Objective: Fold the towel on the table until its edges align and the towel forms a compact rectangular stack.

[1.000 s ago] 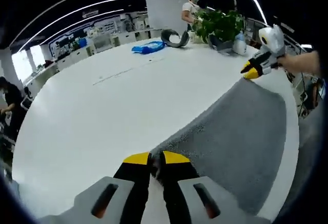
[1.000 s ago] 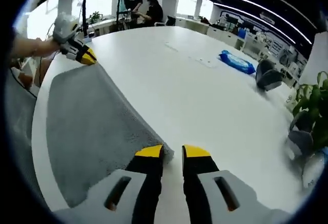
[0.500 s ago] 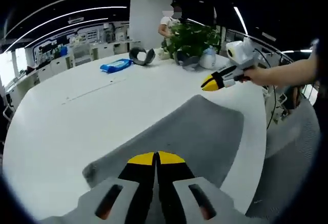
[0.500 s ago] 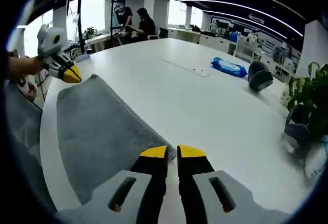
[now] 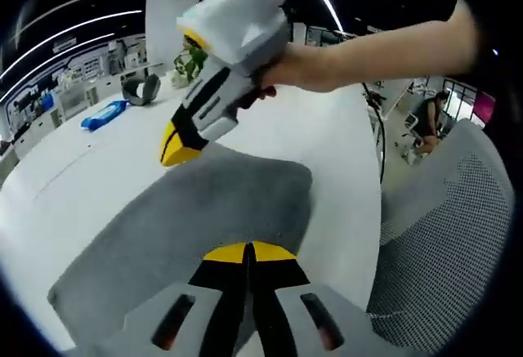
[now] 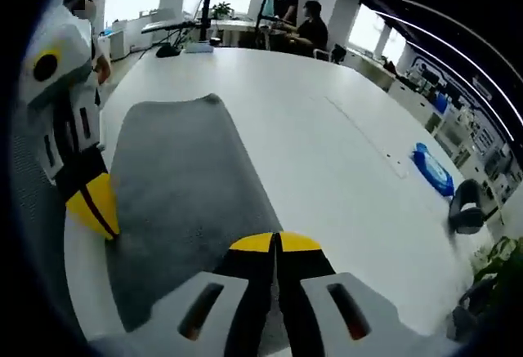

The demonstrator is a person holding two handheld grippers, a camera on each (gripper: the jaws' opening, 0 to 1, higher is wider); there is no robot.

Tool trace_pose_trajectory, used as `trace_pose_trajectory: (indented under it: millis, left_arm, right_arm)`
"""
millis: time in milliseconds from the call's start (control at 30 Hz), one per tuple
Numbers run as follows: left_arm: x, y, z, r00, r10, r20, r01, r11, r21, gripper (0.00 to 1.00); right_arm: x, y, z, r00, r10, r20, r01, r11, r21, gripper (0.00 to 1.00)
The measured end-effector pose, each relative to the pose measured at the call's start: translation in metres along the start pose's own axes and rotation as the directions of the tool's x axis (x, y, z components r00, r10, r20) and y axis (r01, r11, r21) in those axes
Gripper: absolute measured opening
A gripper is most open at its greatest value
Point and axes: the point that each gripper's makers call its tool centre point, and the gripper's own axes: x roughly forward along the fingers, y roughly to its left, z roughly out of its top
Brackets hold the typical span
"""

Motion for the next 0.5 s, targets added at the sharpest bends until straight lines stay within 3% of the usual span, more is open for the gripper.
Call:
trace_pose_trajectory:
  millis: [67,167,300,367,433,500]
  left_arm:
    - [0.003,-0.005,-0.008,0.999,-0.018,-0.037,0.02,0.998,0.058,0.01]
    - [0.004,-0.003,-0.014,0.999,-0.009,-0.052,0.012,0.997,0.072,0.01]
    - [0.006,-0.003,-0.026,0.995,-0.007,-0.097,0.018,0.993,0.114,0.01]
    - [0.007,-0.004,-0.028,0.995,-0.011,-0.103,0.025,0.991,0.133,0.01]
    - [0.007,-0.004,-0.027,0.994,-0.017,-0.111,0.033,0.989,0.142,0.01]
    - [0.008,-0.006,-0.03,0.992,-0.019,-0.127,0.042,0.983,0.181,0.01]
  right_arm:
    - [0.009,0.01,0.005,0.999,0.048,0.01,-0.048,0.999,-0.019,0.0]
    - [0.021,0.03,0.006,0.988,0.152,0.02,-0.153,0.986,0.066,0.0]
    - [0.032,0.037,-0.012,0.985,0.159,-0.063,-0.16,0.987,-0.004,0.0]
    - [0.032,0.036,-0.009,0.988,0.152,-0.031,-0.153,0.988,-0.018,0.0]
    - [0.03,0.035,-0.01,0.989,0.149,0.007,-0.149,0.986,0.073,0.0]
    - [0.028,0.033,-0.012,0.989,0.147,0.029,-0.149,0.986,0.078,0.0]
